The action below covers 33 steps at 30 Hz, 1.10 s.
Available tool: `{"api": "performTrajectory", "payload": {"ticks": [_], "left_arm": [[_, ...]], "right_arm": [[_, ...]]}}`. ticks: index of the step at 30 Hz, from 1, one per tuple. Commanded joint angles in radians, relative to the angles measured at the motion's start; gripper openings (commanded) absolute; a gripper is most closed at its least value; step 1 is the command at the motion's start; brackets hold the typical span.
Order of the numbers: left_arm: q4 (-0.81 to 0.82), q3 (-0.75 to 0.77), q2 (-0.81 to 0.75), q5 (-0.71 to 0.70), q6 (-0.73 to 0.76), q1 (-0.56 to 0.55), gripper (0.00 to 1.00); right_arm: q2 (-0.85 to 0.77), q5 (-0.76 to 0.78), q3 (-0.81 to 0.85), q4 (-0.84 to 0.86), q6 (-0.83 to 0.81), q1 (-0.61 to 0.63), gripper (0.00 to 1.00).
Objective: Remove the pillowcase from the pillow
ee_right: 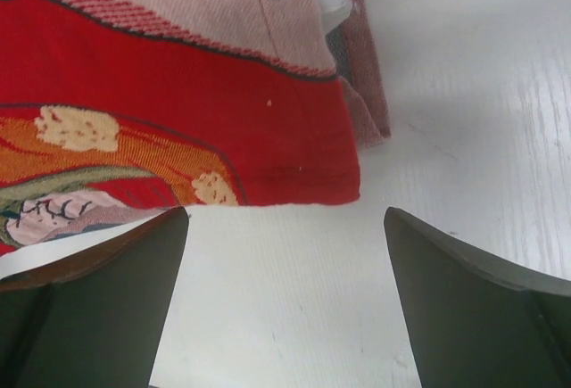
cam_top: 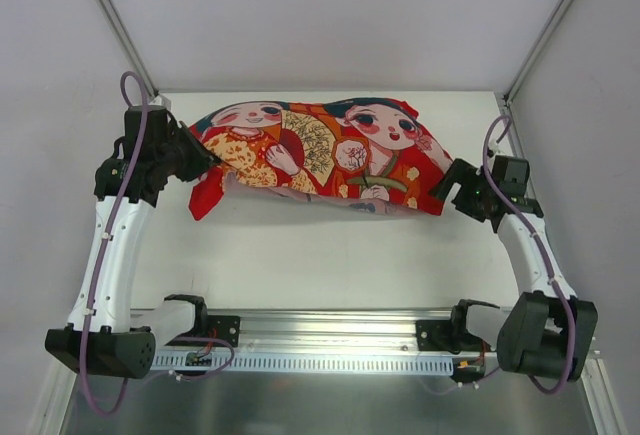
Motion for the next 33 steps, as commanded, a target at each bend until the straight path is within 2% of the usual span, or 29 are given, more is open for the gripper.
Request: {"api": "performTrajectory", "payload": {"ticks": [1,5,7,12,14,15,17,18,20,27,33], "left_arm": [[0.090,0.033,-0.019,0.005,0.017,0.013,0.00],[0.090,0.031,-0.015,0.019,0.014,0.014,0.00],[0.088,0.031,-0.012,0.023,0.017,0.014,0.00],[0.088,0.019,-0.010,0.028,0.017,0.014,0.00],[0.088,0.010,-0.009,0.032,0.014,0.014,0.00],[0.088,0.008,-0.007,0.034,0.017,0.014,0.00],[0.088,0.005,-0.006,0.035,0.018,0.014,0.00],[0.088,0.005,-0.001,0.035,0.020,0.014,0.00],[0.088,0.008,0.007,0.039,0.018,0.014,0.00],[0.087,0.065,0.030,0.046,0.024,0.017,0.00],[0.065,0.162,0.036,0.035,0.037,0.034,0.00]], "right_arm": [[0.075,-0.082,0.002,0.143,-0.040,-0.025,0.96],[0.166,-0.137,-0.010,0.275,-0.022,-0.041,0.96],[0.200,-0.139,-0.052,0.413,0.000,-0.047,0.96],[0.302,-0.177,-0.093,0.625,0.072,-0.045,0.99],[0.316,-0.220,-0.101,0.656,0.113,-0.044,0.79],[0.304,-0.219,-0.110,0.677,0.126,-0.042,0.64],[0.260,-0.210,-0.133,0.674,0.144,-0.042,0.42],[0.206,-0.208,-0.136,0.658,0.149,-0.041,0.16],[0.111,-0.191,-0.107,0.539,0.152,-0.039,0.01],[-0.248,-0.023,0.003,0.244,0.106,-0.038,0.01],[-0.368,-0.012,0.154,0.087,0.110,-0.041,0.01]]}}
